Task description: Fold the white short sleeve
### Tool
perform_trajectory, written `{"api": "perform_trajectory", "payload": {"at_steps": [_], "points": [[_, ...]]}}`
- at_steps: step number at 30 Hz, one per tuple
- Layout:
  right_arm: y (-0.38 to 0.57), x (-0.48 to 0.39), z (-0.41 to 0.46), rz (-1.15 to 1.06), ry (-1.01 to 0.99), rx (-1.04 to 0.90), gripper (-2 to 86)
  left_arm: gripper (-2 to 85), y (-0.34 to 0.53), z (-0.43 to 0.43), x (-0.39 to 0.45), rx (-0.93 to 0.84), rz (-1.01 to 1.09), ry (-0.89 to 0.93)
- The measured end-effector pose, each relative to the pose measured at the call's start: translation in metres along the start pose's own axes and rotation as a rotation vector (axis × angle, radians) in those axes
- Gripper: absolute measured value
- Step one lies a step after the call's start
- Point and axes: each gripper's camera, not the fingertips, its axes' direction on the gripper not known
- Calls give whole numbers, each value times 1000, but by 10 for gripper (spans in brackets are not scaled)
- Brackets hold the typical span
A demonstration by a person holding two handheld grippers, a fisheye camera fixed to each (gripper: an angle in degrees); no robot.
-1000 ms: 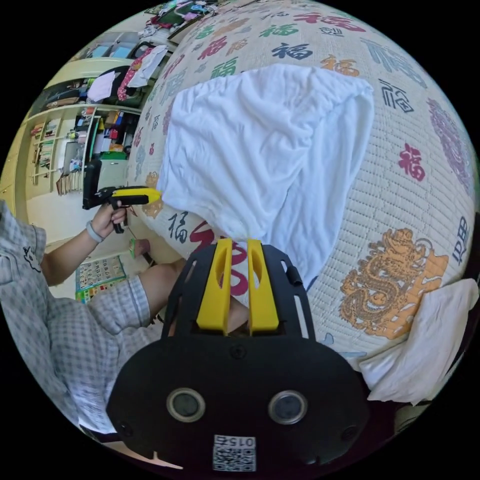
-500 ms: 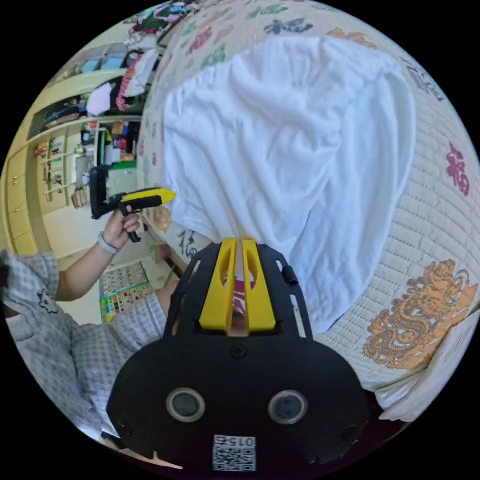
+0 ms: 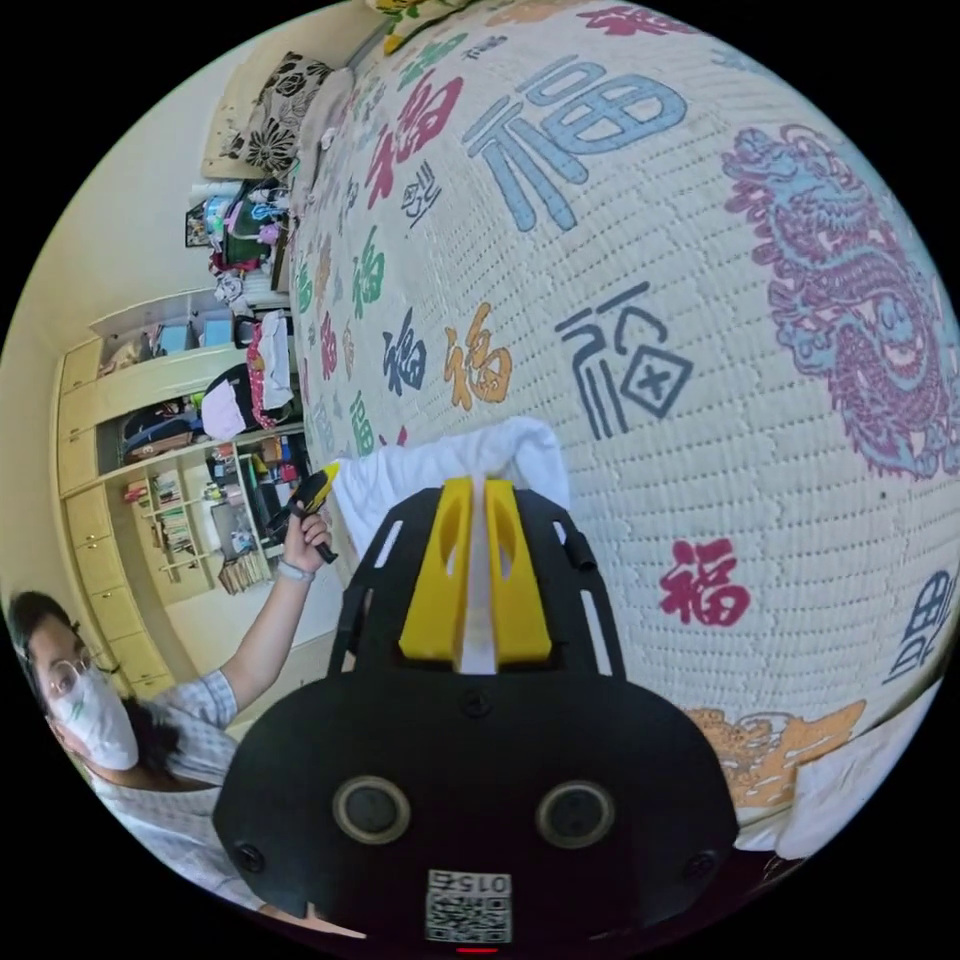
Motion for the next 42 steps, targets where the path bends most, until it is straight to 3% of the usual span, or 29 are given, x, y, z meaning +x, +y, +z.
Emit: {"api": "perform_trajectory", "payload": {"at_steps": [6, 13, 15, 17, 21, 23, 25, 32, 36, 39, 42], "points": [[-16, -1, -10, 20, 116, 79, 12, 0, -4, 1, -9, -9, 35, -108], [11, -31, -15, -55, 165, 145, 40, 33, 37, -15, -4, 77, 25, -110], [32, -53, -8, -150, 234, 107, 44, 52, 58, -18, 12, 33, 91, -103], [58, -73, 24, -222, 297, -79, 64, 72, 84, -10, 31, -66, 155, -131], [88, -72, 65, -167, 374, -186, 83, 83, 140, 16, 46, -206, 180, -306], [95, -61, 78, -61, 286, -189, 48, 42, 154, 27, 38, -261, 125, -304], [100, -59, 77, -33, 201, -148, 24, 6, 166, 30, 28, -261, 87, -191], [111, -78, 70, -43, 241, -108, 45, 15, 183, 21, 26, -243, 131, -270], [121, -97, 75, -44, 220, -161, 94, 74, 197, 17, 33, -279, 120, -245], [132, -108, 90, -37, 218, -238, 80, 37, 216, 19, 38, -300, 122, -162], [137, -118, 102, -35, 264, -261, 36, 1, 232, 32, 42, -377, 163, -188]]}}
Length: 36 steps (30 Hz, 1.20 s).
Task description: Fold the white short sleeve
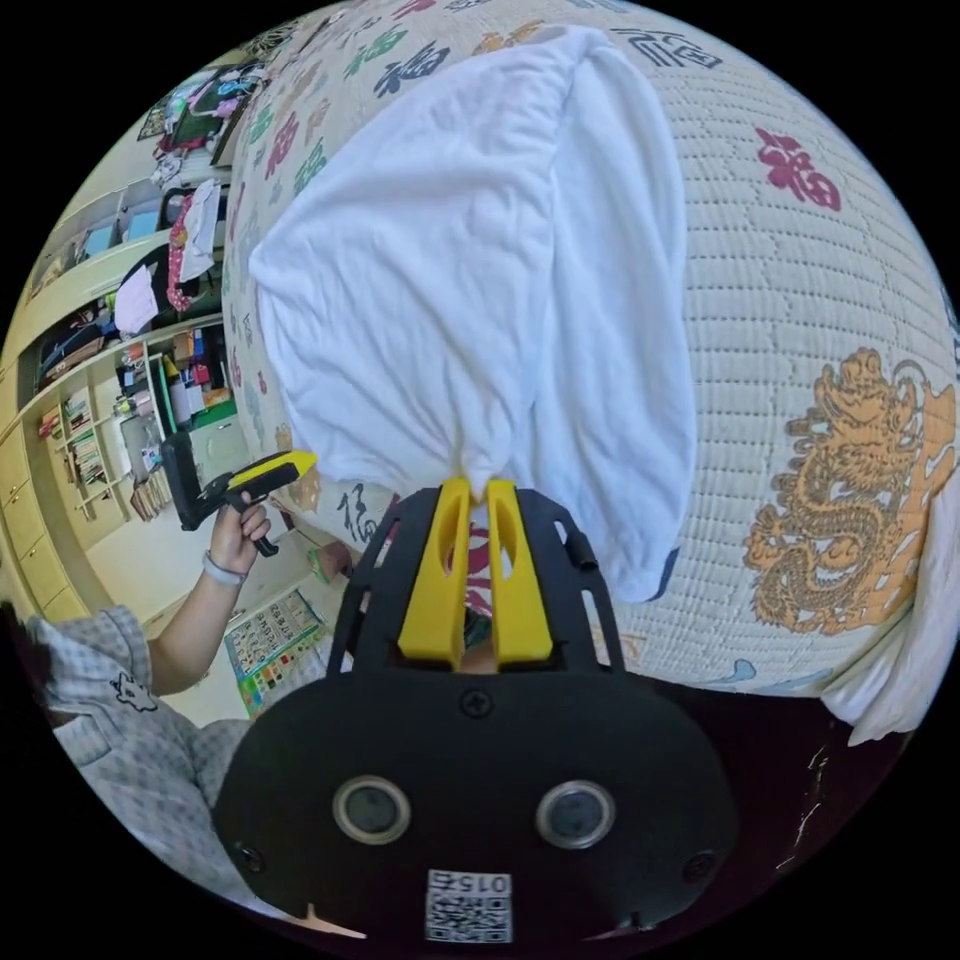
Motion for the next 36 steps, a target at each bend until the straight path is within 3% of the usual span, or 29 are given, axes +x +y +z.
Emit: {"api": "perform_trajectory", "payload": {"at_steps": [4, 7, 10, 14, 20, 28, 33, 36], "points": [[7, -4, -7, 38, 66, 18, 36, -3, 20, -3, -9, 8, -66, -160], [13, -8, -13, 53, 29, -11, 60, 12, 40, -12, -20, 84, -140, -54], [22, -26, -36, 71, 119, 13, 74, 75, 62, -32, -18, 196, -191, -81], [11, -94, -72, -116, 210, 82, 89, 100, 85, -45, -20, 257, -255, -142], [-65, -225, -57, -492, 235, 70, 101, 86, 106, -33, -16, 226, -249, -175], [-140, -339, 4, -676, 502, -92, 118, 57, 134, -36, -7, 285, -302, -161], [-160, -356, 36, -640, 791, -206, 17, 6, 148, -44, -6, 307, -305, -80], [-156, -362, 32, -667, 814, -238, -1, -2, 158, -53, 2, 323, -281, -69]]}}
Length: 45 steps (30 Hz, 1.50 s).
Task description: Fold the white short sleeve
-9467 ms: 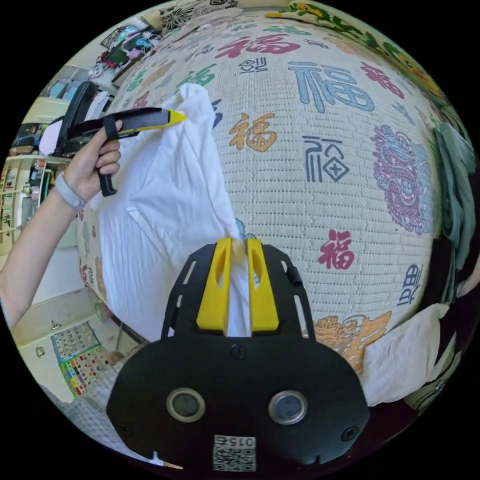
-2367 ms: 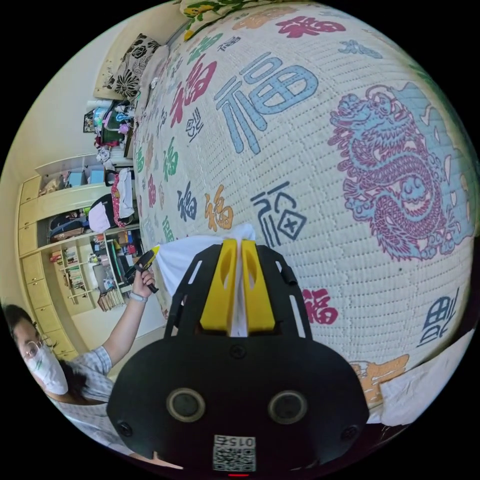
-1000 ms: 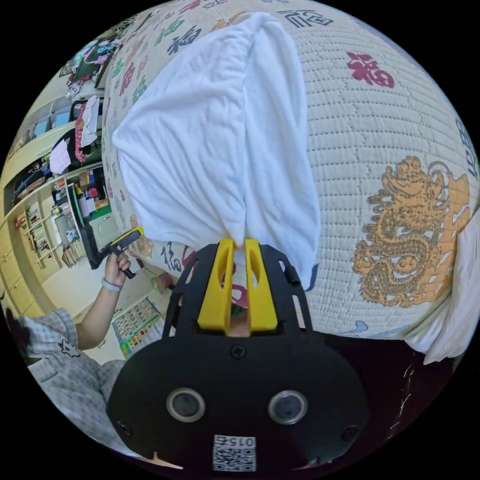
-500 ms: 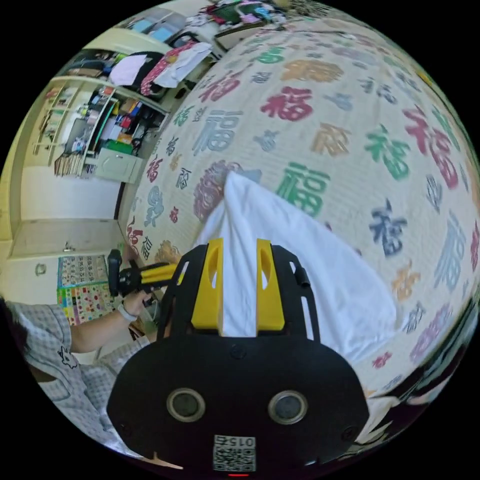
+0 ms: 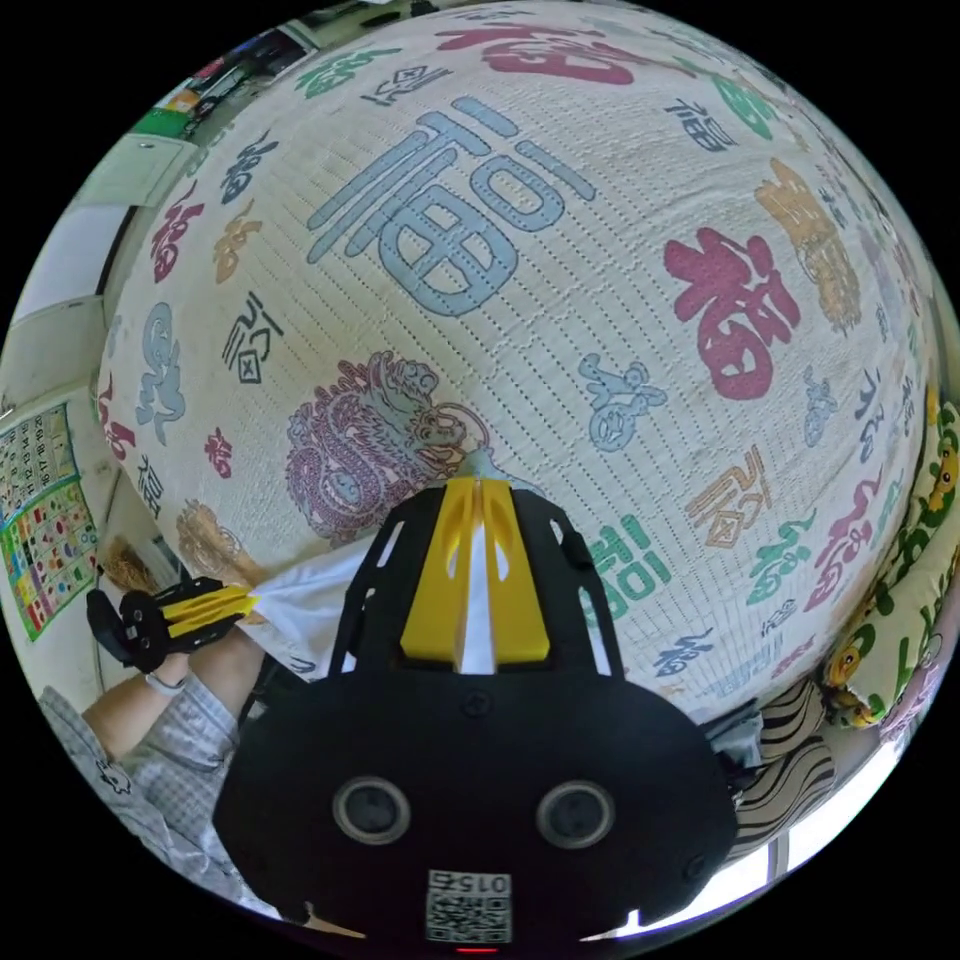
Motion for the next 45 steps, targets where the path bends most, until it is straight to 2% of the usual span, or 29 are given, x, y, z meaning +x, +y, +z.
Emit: {"api": "perform_trajectory", "payload": {"at_steps": [3, 6, 11, 14, 20, 25, 30, 32, 35, 38, 40, 42, 45], "points": [[20, 4, -18, -27, -38, 61, -6, -4, 15, -28, 12, 59, 34, 49], [57, 23, -42, -41, -160, 182, -7, -5, 30, -64, 38, 114, 125, 82], [158, 88, -68, -81, -495, 466, -4, -5, 42, -105, 114, 153, 348, 127], [216, 135, -59, -33, -654, 554, -2, -5, 44, -107, 172, 146, 476, 171], [318, 214, -11, 104, -773, 661, -1, -3, 41, -55, 284, 67, 642, 214], [361, 263, 40, 189, -819, 695, -2, 3, 37, 20, 368, -49, 728, 140], [383, 298, 88, 334, -886, 689, -3, 28, 25, 74, 413, -180, 798, 73], [402, 311, 100, 427, -920, 722, -1, 48, 18, 86, 422, -262, 820, 99], [422, 306, 90, 410, -838, 729, 2, 58, 8, 78, 436, -313, 846, 177], [429, 275, 67, 316, -678, 692, 1, 60, -10, 35, 447, -233, 885, 227], [426, 253, 57, 253, -580, 685, -3, 60, -39, 0, 438, -140, 831, 150], [414, 240, 58, 223, -531, 639, -6, 58, -63, -13, 421, -122, 759, 55], [392, 241, 81, 268, -511, 520, -8, 49, -85, 2, 388, -228, 715, -66]]}}
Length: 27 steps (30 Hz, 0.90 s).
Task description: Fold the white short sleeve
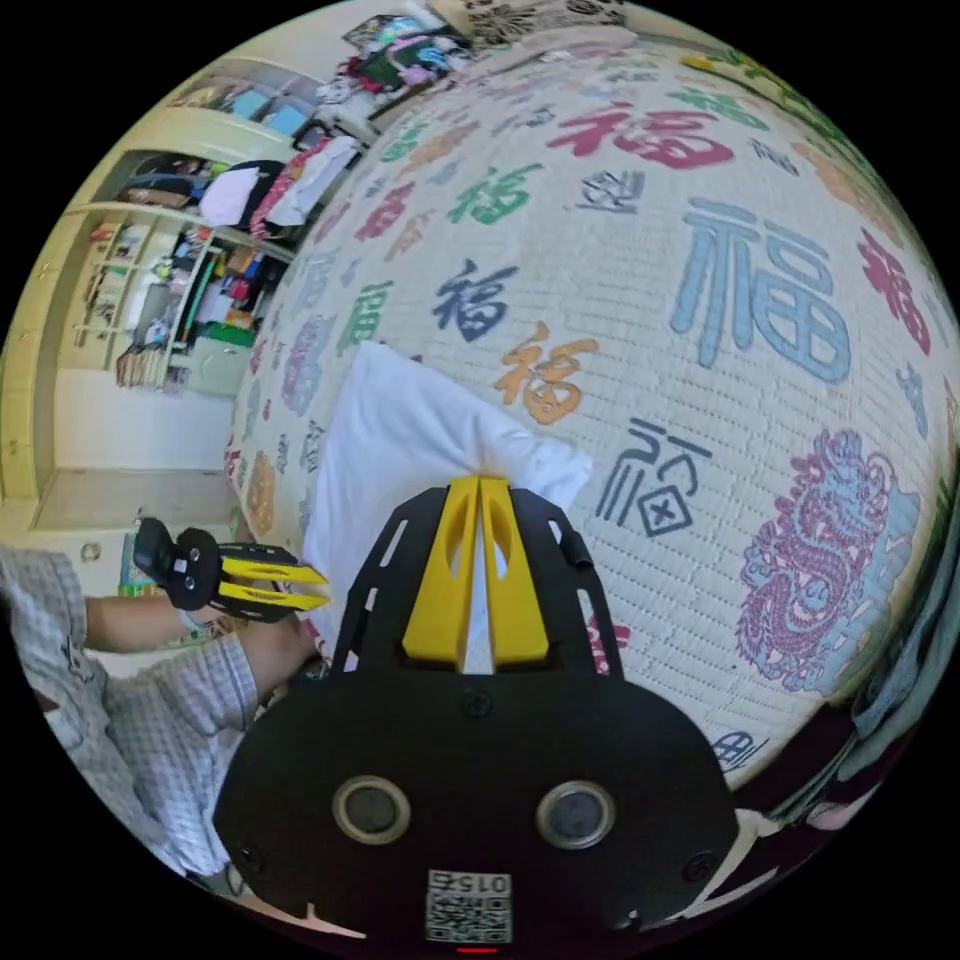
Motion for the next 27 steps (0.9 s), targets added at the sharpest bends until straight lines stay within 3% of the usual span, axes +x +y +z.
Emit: {"api": "perform_trajectory", "payload": {"at_steps": [2, 6, 10, 15, 19, 21, 27], "points": [[2, 20, 6, 113, -6, -2, -7, 41, 3, 18, -12, -108, 53, -14], [26, 35, -15, 202, -22, 126, 9, 56, -15, -4, -38, -102, 52, 150], [42, 62, -32, 253, -120, 160, 89, 105, -46, -64, -87, 162, -56, 121], [21, 81, -22, 246, -184, 108, 128, 133, -105, -73, -153, 184, -167, 120], [0, 94, -5, 255, -255, 50, 88, 107, -149, -54, -178, 65, -138, 262], [-4, 101, 0, 247, -278, 18, 74, 64, -158, -52, -182, 27, -114, 239], [9, 111, -19, 178, -363, 121, 9, 7, -159, -85, -185, 127, 41, 307]]}}
